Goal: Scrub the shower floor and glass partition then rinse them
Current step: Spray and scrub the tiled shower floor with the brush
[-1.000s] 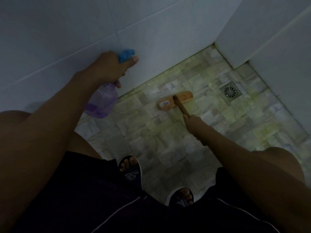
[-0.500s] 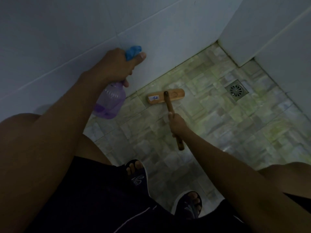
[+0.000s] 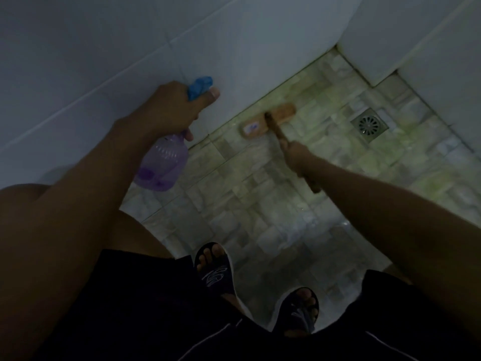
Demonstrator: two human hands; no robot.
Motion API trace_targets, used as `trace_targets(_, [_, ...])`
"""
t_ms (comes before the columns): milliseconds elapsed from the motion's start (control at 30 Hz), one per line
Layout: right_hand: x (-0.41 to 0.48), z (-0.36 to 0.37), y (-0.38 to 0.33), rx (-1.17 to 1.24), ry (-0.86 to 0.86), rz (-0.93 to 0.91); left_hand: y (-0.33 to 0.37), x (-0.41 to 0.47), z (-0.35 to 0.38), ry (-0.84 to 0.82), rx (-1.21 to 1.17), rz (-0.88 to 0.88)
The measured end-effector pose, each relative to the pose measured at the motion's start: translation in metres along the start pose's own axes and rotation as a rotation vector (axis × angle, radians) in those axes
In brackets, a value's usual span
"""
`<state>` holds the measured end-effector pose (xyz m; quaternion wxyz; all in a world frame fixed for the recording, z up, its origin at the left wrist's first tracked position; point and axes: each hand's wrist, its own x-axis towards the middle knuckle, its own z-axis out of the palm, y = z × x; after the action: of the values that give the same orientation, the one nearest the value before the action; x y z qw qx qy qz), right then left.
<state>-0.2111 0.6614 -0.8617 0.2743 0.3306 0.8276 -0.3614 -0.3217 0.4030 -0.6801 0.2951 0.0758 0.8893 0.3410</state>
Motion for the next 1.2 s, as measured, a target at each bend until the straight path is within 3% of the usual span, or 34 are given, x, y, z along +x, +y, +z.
trace_targets(300, [-0.079,0.003,0.0,0.093,-0.182,0.104,0.038,0.03,0.037,-0.079,0.019,0.09])
trace_targets(500, [-0.157,0.062,0.048,0.171,-0.304,0.215,0.05,0.045,0.068,-0.186,0.11,0.135])
trace_targets(633, [-0.133,0.068,0.064,0.359,-0.13,0.304,0.057,0.052,0.084,-0.202,0.182,0.213])
trace_targets(767, [-0.064,0.012,0.04,0.539,0.037,0.307,0.058,0.059,0.095,-0.206,0.209,0.217])
trace_targets(867, [-0.056,0.005,0.046,0.549,0.045,0.309,0.06,0.067,0.1,-0.207,0.197,0.227])
trace_targets(1033, [-0.15,0.092,0.094,0.606,-0.017,0.421,0.064,0.079,0.103,-0.222,0.207,0.24])
trace_targets(1200, [-0.095,0.035,0.093,0.668,0.123,0.45,0.07,0.085,0.115,-0.218,0.252,0.294])
